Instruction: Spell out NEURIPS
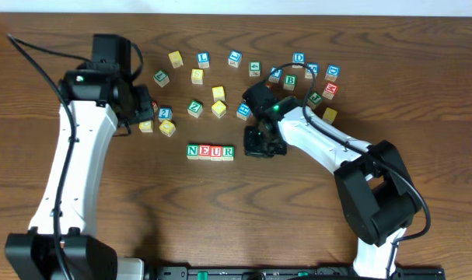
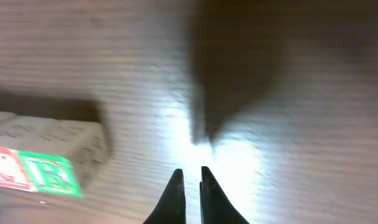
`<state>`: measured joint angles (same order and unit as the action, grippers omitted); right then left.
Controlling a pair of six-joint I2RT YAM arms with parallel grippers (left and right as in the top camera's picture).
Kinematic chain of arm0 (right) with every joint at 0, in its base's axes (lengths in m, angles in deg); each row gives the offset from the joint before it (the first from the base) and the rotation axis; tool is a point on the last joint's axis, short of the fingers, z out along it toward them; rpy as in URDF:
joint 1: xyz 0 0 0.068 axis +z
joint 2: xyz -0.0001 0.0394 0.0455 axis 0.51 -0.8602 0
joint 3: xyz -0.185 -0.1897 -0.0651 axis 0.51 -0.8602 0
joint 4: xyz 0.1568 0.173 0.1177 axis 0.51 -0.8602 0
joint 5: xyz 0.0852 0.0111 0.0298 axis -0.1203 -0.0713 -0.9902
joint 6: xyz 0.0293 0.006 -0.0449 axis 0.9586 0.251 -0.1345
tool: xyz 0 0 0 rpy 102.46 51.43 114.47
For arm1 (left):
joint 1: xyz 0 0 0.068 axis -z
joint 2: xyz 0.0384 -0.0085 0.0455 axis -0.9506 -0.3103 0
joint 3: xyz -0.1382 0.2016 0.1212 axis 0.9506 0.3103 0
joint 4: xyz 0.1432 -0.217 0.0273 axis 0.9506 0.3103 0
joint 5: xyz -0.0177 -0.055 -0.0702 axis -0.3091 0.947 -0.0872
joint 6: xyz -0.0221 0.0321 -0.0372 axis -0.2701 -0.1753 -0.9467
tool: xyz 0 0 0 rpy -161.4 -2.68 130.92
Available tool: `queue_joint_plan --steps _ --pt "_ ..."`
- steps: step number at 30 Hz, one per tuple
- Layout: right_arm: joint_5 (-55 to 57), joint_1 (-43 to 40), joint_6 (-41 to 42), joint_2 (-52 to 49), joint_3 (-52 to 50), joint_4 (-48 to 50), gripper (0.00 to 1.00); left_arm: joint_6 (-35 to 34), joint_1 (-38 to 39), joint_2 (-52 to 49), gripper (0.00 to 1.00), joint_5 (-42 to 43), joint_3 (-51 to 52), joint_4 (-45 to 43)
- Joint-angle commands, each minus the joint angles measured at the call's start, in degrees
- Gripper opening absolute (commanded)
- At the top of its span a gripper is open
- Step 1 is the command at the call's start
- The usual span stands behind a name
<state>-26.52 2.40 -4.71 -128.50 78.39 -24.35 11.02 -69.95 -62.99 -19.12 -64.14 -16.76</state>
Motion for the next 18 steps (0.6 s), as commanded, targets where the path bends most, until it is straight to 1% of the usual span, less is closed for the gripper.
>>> queue_joint_plan --steps 1,4,6,9,11,13,16,18 --pt "1.5 -0.8 -1.4 1.5 0.4 -1.9 0.02 0.4 -0.2 0.3 0.37 3.1 4.6 -1.3" --pt "1.6 -1.0 -1.9 1.5 0.4 -2.6 0.01 1.4 -0.2 0.3 0.31 5.9 8.7 -4.1" --pt "1.5 -1.0 -2.8 1.5 0.4 -2.4 0.01 2.6 -0.2 0.3 0.29 8.4 11.4 -6.6" --pt "1.5 -1.1 -3.7 1.5 0.4 -2.4 0.01 3.1 -0.2 0.1 0.21 11.1 15.5 -10.9" --pt "1.5 -1.3 -4.2 1.5 0.5 -2.4 0.01 3.5 -0.2 -0.2 0.13 12.3 17.7 -13.4" --pt "1.5 -1.2 -4.3 1.7 0.5 -2.4 0.01 3.5 -0.2 -0.7 0.09 12.6 19.7 -15.9" --pt "1.5 -1.2 -4.4 2.0 0.5 -2.5 0.01 5.0 -0.1 -2.0 0.08 13.6 22.1 -19.1" --pt "1.5 -1.3 -4.4 2.1 0.5 -2.5 0.01 7.3 -0.1 -3.3 0.08 16.7 22.8 -20.3"
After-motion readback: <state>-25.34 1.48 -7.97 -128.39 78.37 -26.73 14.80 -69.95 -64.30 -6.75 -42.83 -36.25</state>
